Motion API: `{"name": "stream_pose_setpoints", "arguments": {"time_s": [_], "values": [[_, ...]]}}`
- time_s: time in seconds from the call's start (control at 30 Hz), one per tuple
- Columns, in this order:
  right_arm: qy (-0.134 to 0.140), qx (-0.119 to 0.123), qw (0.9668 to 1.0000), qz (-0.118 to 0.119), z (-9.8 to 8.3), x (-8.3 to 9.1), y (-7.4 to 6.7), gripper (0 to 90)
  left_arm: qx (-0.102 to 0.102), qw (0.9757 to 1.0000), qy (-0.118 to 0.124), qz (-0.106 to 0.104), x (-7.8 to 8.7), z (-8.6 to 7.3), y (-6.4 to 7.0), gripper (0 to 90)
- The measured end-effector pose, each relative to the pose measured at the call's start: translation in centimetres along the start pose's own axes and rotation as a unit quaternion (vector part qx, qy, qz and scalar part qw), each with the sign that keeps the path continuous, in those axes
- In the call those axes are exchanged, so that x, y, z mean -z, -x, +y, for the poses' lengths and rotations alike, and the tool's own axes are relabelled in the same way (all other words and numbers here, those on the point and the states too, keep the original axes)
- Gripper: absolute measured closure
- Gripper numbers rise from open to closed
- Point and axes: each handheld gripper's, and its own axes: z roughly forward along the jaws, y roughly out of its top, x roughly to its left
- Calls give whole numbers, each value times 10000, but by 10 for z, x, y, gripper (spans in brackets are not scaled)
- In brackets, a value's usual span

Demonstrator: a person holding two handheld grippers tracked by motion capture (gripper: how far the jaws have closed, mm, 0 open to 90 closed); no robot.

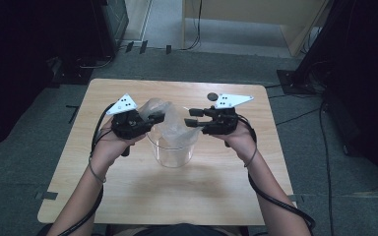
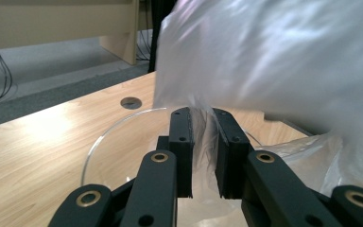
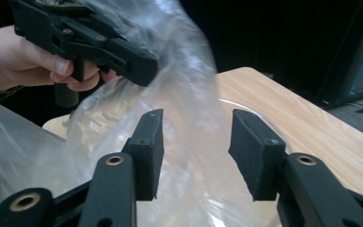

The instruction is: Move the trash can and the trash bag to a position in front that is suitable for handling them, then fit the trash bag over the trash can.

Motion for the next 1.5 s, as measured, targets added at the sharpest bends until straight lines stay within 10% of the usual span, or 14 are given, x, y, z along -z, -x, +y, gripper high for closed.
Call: {"name": "stream_pose_setpoints", "arguments": {"time_s": [0.3,0.83,0.97,1.27,1.5], "values": [[-175,118,9992,353,0,-27,-16,485,-96,9999,3,-37,-5,0,8,779],[-260,-36,9995,158,-2,-60,-28,717,-45,10000,-13,37,-6,-4,6,760],[-352,-129,9993,-14,-2,-58,-27,888,-109,9999,2,87,-3,-4,5,725],[-235,-302,9992,-76,3,-43,-17,900,-234,9994,-42,257,-5,-4,-1,688],[-225,-407,9988,-129,6,-32,-9,899,-195,9979,-256,559,-5,-4,-14,844]]}}
